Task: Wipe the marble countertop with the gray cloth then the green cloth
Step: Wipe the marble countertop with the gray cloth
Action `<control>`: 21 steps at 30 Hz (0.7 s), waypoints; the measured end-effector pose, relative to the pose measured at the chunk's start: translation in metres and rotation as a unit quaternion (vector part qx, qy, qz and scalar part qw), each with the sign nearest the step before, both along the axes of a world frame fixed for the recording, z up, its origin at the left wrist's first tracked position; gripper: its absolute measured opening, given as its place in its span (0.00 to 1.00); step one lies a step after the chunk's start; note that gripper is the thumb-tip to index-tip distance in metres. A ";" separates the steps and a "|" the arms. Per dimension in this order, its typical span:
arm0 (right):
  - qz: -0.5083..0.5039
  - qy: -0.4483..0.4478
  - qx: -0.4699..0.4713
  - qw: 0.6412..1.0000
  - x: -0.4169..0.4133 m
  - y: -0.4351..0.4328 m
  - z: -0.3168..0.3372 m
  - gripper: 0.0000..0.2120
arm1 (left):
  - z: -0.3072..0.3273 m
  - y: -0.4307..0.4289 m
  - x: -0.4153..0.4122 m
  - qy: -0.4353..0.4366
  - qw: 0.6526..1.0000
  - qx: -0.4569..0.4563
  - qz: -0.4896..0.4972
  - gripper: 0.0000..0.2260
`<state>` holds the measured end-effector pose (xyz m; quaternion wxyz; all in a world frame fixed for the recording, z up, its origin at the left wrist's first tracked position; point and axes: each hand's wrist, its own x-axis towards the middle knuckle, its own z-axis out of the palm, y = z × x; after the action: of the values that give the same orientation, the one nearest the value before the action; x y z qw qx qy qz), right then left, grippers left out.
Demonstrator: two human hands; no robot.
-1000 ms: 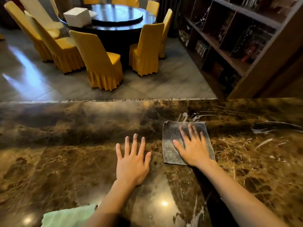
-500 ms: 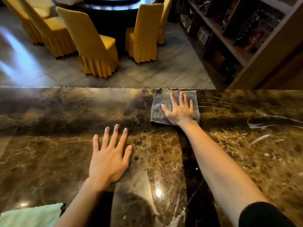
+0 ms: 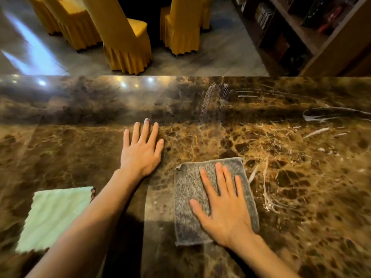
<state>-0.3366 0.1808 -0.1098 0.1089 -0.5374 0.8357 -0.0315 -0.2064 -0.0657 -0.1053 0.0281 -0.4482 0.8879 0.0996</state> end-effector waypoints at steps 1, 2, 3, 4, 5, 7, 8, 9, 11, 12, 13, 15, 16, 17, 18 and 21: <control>-0.006 -0.001 0.003 1.000 -0.006 -0.007 0.001 0.36 | 0.000 0.007 0.001 0.004 1.000 -0.001 0.002 0.29; -0.011 -0.001 0.008 1.000 -0.016 -0.021 0.002 0.37 | 0.000 0.015 0.003 0.008 1.000 -0.001 0.004 0.28; -0.019 0.003 0.006 1.000 -0.029 -0.042 0.004 0.37 | -0.001 0.023 0.005 0.012 1.000 0.003 0.009 0.28; -0.027 0.006 0.001 1.000 -0.046 -0.068 0.006 0.38 | -0.001 0.030 0.007 0.014 1.000 0.008 0.016 0.28; -0.034 0.005 -0.001 0.999 -0.066 -0.097 0.006 0.38 | -0.002 0.036 0.008 0.015 1.000 0.009 0.022 0.28; -0.044 -0.012 0.007 0.999 -0.103 -0.160 0.009 0.39 | -0.005 0.042 0.009 0.018 0.999 -0.003 0.035 0.27; -0.047 -0.014 0.016 0.999 -0.116 -0.187 0.010 0.39 | -0.006 0.045 0.008 0.021 0.999 -0.010 0.043 0.27; -0.051 -0.011 0.025 0.998 -0.126 -0.208 0.010 0.39 | -0.007 0.045 0.008 0.022 0.998 -0.016 0.049 0.26; -0.058 0.000 0.032 0.998 -0.134 -0.228 0.009 0.40 | -0.007 0.045 0.007 0.016 0.998 -0.019 0.051 0.26; -0.055 0.004 0.031 0.998 -0.132 -0.225 0.008 0.40 | -0.006 0.045 0.007 0.013 0.999 -0.016 0.047 0.26; -0.044 0.008 0.028 0.999 -0.126 -0.215 0.007 0.39 | -0.006 0.047 0.008 0.012 0.999 -0.012 0.045 0.26; -0.030 0.002 0.015 0.999 -0.105 -0.182 0.007 0.39 | -0.004 0.053 0.012 0.012 0.999 -0.001 0.045 0.27; -0.027 -0.005 0.009 1.000 -0.092 -0.164 0.007 0.39 | -0.004 0.057 0.015 0.013 0.999 0.004 0.046 0.27; -0.023 -0.010 0.007 1.000 -0.078 -0.142 0.008 0.39 | -0.003 0.064 0.020 0.015 0.999 0.005 0.046 0.27; -0.020 -0.010 0.007 1.000 -0.062 -0.118 0.008 0.39 | -0.003 0.072 0.024 0.017 0.999 0.005 0.045 0.27; -0.017 -0.006 0.000 1.000 -0.014 -0.032 0.007 0.38 | -0.002 0.097 0.036 0.022 0.999 0.006 0.043 0.27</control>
<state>-0.3501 0.1492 -0.1027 0.1136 -0.5227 0.8441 -0.0366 -0.1699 0.0310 -0.1076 0.0066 -0.4835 0.8676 0.1163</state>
